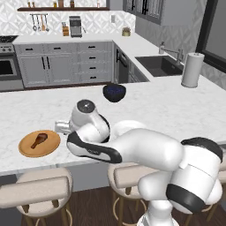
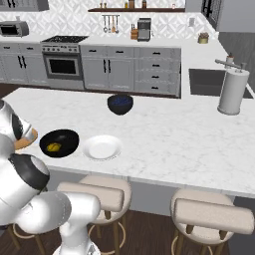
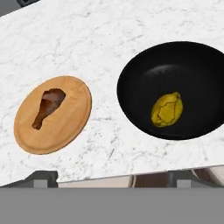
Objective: Pick the chicken drumstick and lemon from their plates and place them in the bowl. Then put the bowl in the fridge.
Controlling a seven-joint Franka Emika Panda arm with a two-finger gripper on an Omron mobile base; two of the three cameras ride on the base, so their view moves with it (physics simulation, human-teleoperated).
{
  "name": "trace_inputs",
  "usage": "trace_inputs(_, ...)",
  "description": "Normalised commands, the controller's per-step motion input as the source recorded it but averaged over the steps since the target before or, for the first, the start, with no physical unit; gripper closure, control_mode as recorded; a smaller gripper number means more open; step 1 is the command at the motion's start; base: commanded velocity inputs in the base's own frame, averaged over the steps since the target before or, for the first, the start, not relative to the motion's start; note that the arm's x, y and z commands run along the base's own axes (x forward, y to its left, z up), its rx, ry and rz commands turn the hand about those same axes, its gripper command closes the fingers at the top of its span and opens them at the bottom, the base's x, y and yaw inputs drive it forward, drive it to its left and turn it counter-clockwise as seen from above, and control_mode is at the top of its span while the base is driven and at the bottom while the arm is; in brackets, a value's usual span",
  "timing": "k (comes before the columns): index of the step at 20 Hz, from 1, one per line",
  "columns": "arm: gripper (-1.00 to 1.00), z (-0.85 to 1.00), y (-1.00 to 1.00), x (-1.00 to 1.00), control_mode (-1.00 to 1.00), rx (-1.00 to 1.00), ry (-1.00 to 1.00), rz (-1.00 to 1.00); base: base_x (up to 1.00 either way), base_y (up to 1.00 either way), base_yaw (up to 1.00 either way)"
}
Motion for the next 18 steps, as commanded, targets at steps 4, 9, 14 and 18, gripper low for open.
trace_inputs(4,-1.0,0.13,0.96,-0.11,-1.0,0.01,0.0,-0.2,0.0,0.0,0.0)
trace_inputs(9,-1.0,0.14,0.53,0.21,-1.0,0.0,0.17,-0.08,0.0,0.0,0.0)
trace_inputs(14,-1.0,-0.02,0.43,0.42,-1.0,0.0,0.15,-0.01,0.0,0.0,0.0)
trace_inputs(18,-1.0,-0.12,0.36,0.5,-1.0,-0.02,0.03,0.0,0.0,0.0,0.0)
